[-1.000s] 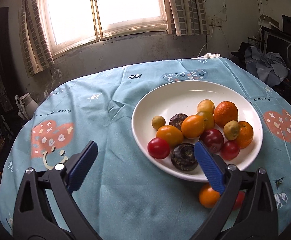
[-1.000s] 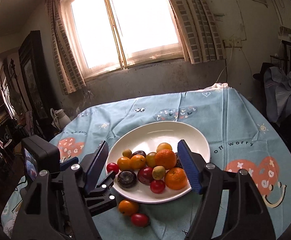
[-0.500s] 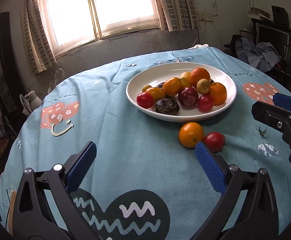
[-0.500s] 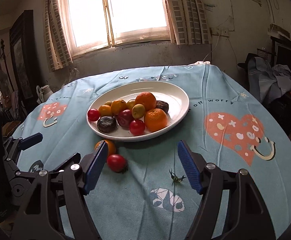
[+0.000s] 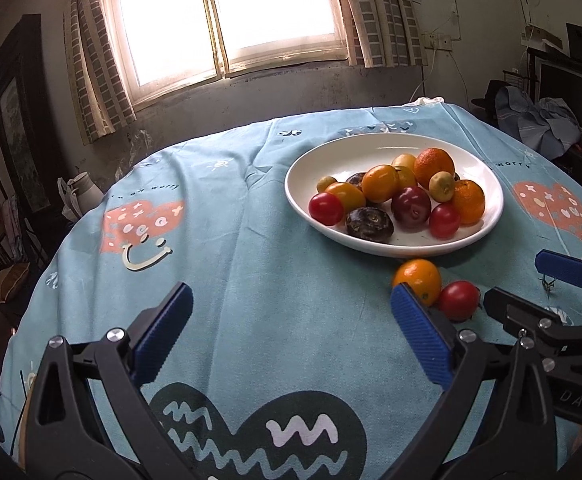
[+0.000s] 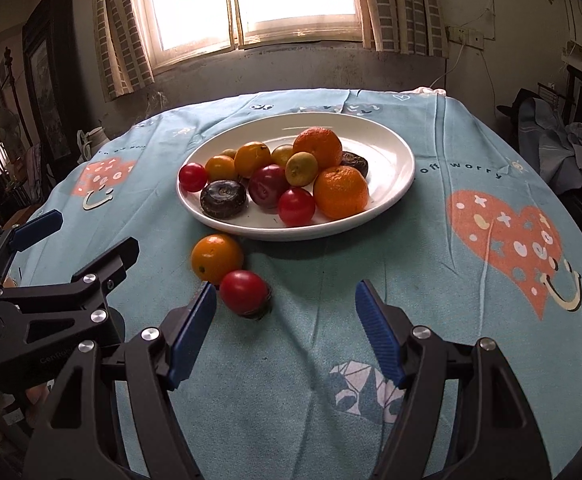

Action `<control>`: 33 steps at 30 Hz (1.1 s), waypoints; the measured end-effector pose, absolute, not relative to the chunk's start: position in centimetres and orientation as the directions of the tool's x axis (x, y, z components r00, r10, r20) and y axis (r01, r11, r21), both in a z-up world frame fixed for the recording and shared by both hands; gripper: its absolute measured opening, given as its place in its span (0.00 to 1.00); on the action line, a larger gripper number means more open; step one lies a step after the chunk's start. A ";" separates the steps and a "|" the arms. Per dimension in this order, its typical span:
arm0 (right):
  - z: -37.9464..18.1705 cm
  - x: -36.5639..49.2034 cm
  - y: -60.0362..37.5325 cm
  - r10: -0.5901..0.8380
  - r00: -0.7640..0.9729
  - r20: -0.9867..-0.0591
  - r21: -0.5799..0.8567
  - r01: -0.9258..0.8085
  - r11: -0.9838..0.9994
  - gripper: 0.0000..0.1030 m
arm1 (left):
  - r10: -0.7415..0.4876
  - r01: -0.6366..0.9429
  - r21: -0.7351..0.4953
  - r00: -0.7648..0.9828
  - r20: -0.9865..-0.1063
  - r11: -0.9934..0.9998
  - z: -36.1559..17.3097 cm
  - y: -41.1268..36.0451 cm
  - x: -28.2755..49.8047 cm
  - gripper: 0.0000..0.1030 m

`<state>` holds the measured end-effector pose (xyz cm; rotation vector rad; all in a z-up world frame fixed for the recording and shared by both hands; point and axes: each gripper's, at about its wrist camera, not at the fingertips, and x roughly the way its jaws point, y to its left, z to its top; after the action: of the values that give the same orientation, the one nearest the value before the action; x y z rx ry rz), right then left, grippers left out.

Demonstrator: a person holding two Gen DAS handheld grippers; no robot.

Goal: Organize fruits
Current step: 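Move the right tool toward the last red tomato and open its fingers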

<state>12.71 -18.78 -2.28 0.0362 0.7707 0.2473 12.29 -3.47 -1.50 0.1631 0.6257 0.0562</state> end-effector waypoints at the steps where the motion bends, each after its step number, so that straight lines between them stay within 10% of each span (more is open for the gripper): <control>1: -2.4 12.9 -18.6 0.237 0.682 -0.692 0.124 -0.211 0.970 0.70 | 0.099 -0.006 0.161 0.806 -0.584 0.987 -1.5 -3.3 12.4 0.98; 10: -3.2 13.6 -16.7 0.208 0.650 -0.731 0.065 -0.238 0.969 0.61 | 0.131 -0.051 0.146 0.781 -0.610 0.988 -2.0 -2.0 13.2 0.98; 33: -2.8 12.8 -15.9 0.254 0.642 -0.724 0.059 -0.309 0.949 0.00 | 0.127 -0.038 0.153 0.765 -0.631 0.987 -2.7 -2.1 13.6 0.98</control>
<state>12.78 -15.88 -2.77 -0.0723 0.8129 0.3209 13.59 -2.14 -2.73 0.1347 0.6940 0.0899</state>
